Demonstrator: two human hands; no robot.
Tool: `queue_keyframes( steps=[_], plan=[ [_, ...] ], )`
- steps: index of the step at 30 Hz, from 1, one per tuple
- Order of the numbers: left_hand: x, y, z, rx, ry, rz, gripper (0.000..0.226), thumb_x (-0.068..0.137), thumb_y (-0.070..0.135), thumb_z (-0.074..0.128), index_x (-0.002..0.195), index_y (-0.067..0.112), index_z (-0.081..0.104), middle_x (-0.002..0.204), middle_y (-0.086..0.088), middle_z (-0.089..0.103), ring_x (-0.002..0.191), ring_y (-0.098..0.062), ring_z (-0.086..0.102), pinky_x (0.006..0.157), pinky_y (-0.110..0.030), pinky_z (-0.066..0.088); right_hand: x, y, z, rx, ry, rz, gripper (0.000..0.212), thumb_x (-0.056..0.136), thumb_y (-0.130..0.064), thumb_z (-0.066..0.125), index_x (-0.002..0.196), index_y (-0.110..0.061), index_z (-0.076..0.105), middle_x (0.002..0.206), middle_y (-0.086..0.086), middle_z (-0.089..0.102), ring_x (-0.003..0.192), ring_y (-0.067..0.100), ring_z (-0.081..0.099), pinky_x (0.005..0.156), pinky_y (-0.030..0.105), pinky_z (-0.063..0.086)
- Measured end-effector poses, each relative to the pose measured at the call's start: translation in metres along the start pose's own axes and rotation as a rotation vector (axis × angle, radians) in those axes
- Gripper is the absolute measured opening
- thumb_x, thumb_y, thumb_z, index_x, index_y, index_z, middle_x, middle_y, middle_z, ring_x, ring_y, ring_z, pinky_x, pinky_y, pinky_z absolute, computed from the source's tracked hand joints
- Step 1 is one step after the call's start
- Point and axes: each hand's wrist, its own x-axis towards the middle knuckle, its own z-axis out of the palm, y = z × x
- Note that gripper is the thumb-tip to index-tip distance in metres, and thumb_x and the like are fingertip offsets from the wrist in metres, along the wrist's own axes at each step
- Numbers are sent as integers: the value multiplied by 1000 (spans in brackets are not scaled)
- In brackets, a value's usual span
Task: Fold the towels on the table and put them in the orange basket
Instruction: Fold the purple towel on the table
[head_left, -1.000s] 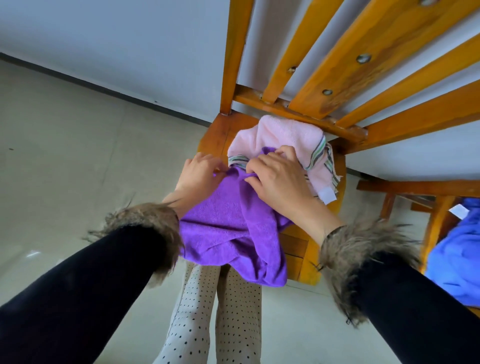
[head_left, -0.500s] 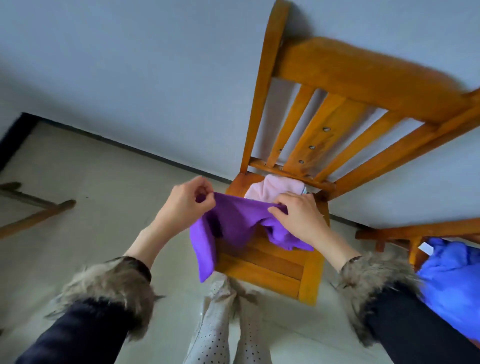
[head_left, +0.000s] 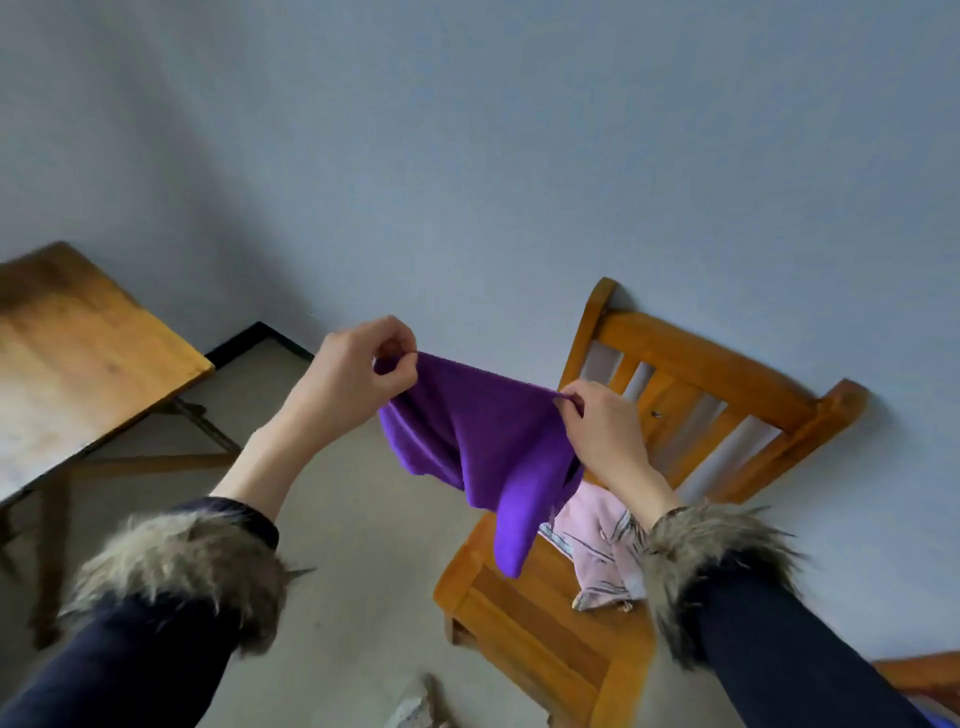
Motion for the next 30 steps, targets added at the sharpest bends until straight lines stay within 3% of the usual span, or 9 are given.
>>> queue_keyframes(
  steps=[6, 11, 15, 20, 23, 26, 30],
  plan=[
    [-21, -1, -94, 116, 232, 7, 8, 83, 5, 61, 81, 13, 60, 73, 11, 59, 68, -5, 51, 64, -9, 38, 23, -83, -26, 90, 69, -131, 16, 94, -20, 52, 92, -9, 63, 91, 4, 66, 84, 22, 58, 75, 34, 43],
    [-61, -32, -162, 191, 382, -58, 12, 83, 6, 61, 80, 18, 59, 72, 13, 58, 70, 1, 53, 63, -5, 36, 27, -150, -7, 165, 21, -188, 19, 91, -26, 58, 86, -8, 62, 80, 1, 60, 76, 19, 54, 66, 28, 37],
    [-100, -67, -221, 278, 464, -104, 11, 82, 1, 63, 80, 11, 62, 71, 12, 56, 66, 2, 48, 63, -4, 34, 29, -217, 23, 221, 6, -278, 13, 91, -18, 58, 87, -6, 62, 85, 3, 57, 76, 19, 52, 71, 31, 41],
    [-153, -120, -303, 392, 524, -176, 8, 84, 3, 64, 83, 11, 62, 75, 2, 57, 68, -12, 48, 64, -7, 34, 26, -313, 69, 221, 26, -372, 16, 91, -5, 49, 98, -3, 63, 103, 11, 58, 88, 27, 57, 78, 35, 45],
    [-181, -150, -347, 440, 568, -206, 4, 85, 5, 62, 86, 9, 64, 78, 11, 55, 70, -3, 50, 67, -6, 35, 24, -365, 101, 183, 57, -408, 21, 91, -1, 45, 100, -1, 63, 105, 15, 57, 95, 32, 55, 81, 40, 45],
    [-207, -183, -383, 440, 658, -282, 5, 85, 7, 64, 88, 11, 65, 81, 18, 53, 66, -7, 47, 69, -19, 39, 22, -409, 131, 159, 104, -443, 22, 91, -1, 45, 101, 1, 65, 104, 20, 56, 100, 36, 51, 80, 43, 43],
    [-235, -219, -418, 417, 681, -402, 5, 87, 10, 63, 89, 13, 67, 83, 3, 58, 67, -9, 50, 72, -26, 39, 21, -465, 170, 202, 10, -413, 24, 91, -2, 42, 103, -2, 63, 109, 19, 55, 97, 37, 53, 80, 44, 45]
  ],
)
